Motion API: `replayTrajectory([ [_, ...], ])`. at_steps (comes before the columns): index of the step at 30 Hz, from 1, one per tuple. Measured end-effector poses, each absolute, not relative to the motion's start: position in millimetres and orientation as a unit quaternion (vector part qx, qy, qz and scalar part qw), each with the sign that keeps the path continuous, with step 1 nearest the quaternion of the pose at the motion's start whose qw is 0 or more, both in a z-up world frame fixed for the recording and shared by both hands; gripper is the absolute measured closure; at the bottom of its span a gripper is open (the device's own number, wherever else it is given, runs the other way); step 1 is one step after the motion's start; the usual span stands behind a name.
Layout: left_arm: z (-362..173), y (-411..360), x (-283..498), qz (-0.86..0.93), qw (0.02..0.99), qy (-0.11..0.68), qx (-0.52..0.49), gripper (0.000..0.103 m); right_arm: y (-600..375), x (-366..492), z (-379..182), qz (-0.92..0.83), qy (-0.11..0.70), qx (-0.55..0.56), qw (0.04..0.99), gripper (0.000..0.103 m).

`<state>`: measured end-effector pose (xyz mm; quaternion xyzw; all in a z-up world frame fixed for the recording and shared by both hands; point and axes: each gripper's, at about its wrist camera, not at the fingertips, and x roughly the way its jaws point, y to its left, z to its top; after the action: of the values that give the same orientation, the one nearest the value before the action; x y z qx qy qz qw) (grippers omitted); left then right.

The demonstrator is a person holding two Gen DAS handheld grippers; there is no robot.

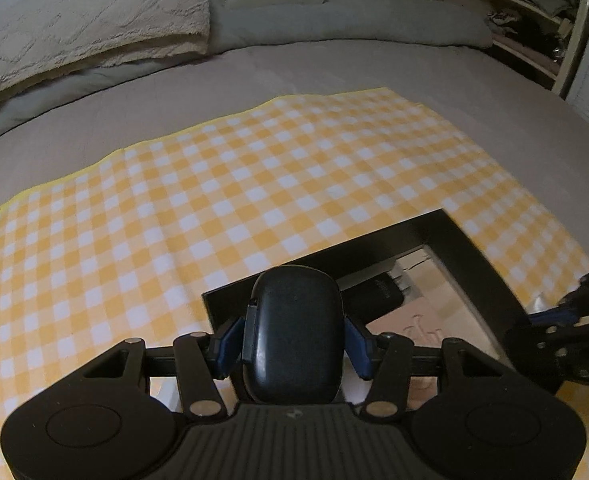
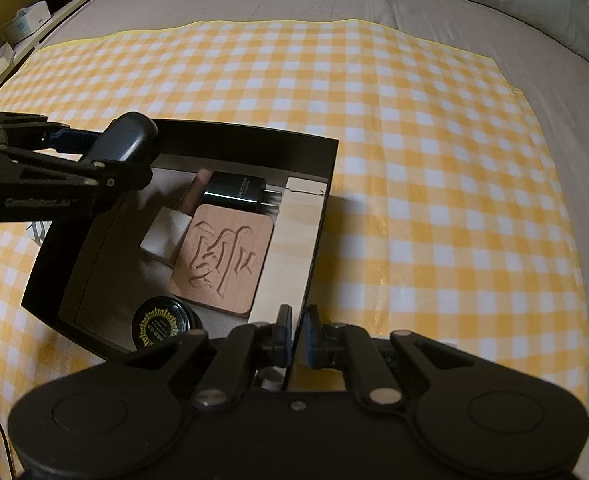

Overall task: Organize rigid objects
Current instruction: 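Carry the oval case into the box and open the left gripper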

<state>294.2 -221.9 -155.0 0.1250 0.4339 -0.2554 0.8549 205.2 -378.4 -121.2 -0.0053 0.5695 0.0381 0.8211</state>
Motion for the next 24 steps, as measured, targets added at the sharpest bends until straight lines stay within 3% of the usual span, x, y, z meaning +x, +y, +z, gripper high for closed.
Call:
replayTrajectory([
  [24, -129, -212, 263, -0.282, 0.841, 0.452, 0.094, 0.022, -376, 207, -122, 0.039, 0.571, -0.010, 0.820, 0.096],
])
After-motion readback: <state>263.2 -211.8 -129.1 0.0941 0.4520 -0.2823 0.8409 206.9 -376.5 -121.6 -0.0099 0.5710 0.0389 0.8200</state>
